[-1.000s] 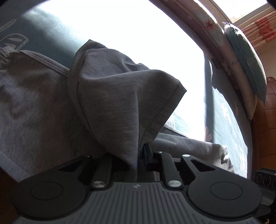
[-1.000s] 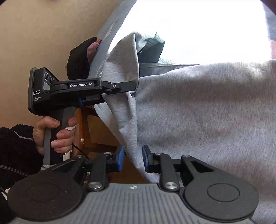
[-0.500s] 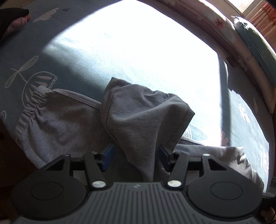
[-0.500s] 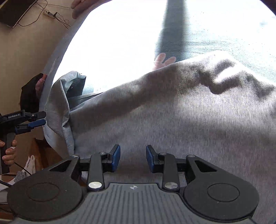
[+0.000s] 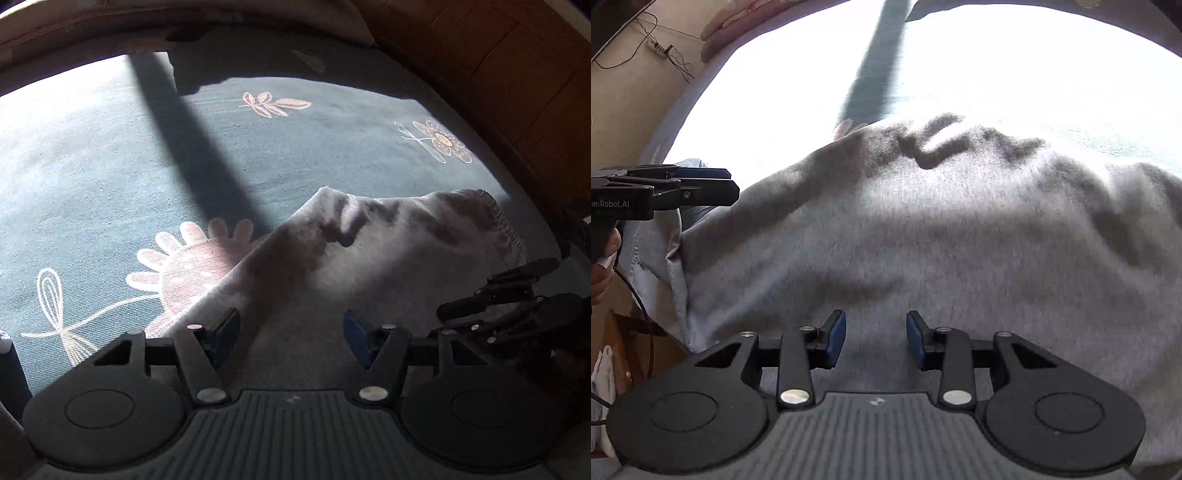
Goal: Fold clothes
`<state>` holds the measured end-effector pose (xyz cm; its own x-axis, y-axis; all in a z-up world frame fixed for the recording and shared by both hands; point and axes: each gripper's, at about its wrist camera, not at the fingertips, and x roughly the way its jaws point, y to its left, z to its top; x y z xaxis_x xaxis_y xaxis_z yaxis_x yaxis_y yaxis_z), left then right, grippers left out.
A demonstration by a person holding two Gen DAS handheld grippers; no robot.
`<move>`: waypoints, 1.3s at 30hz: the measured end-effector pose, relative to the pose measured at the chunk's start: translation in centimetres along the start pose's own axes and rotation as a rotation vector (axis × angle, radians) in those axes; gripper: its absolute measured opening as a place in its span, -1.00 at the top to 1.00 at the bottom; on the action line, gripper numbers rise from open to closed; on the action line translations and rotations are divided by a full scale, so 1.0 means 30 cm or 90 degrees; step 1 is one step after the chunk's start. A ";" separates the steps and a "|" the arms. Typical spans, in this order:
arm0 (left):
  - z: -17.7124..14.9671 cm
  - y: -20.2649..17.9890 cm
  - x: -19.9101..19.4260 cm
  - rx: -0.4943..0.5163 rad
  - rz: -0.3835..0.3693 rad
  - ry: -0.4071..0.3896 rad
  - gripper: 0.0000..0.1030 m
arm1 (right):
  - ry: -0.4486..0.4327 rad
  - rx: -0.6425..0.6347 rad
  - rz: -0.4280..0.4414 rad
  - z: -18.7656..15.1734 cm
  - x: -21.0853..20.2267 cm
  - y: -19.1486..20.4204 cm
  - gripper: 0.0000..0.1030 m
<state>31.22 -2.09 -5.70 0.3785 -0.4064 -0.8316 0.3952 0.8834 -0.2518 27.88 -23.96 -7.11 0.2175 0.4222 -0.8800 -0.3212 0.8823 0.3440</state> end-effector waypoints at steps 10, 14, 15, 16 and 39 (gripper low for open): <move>-0.102 -0.049 0.076 0.148 0.075 0.076 -0.24 | -0.042 -0.117 -0.142 -0.226 -0.070 -0.081 -0.19; -0.074 -0.125 0.027 0.182 0.028 0.080 -0.24 | -0.037 -0.107 -0.163 -0.221 -0.081 -0.096 -0.19; -0.076 -0.155 0.023 0.197 0.009 0.076 -0.25 | -0.038 -0.102 -0.168 -0.218 -0.081 -0.103 -0.19; -0.092 -0.196 0.025 0.216 -0.015 0.076 -0.25 | -0.039 -0.096 -0.173 -0.215 -0.081 -0.111 -0.20; -0.343 -0.241 -0.005 0.190 -0.098 0.188 -0.37 | -0.054 -0.245 -0.069 -0.158 0.007 0.086 -0.28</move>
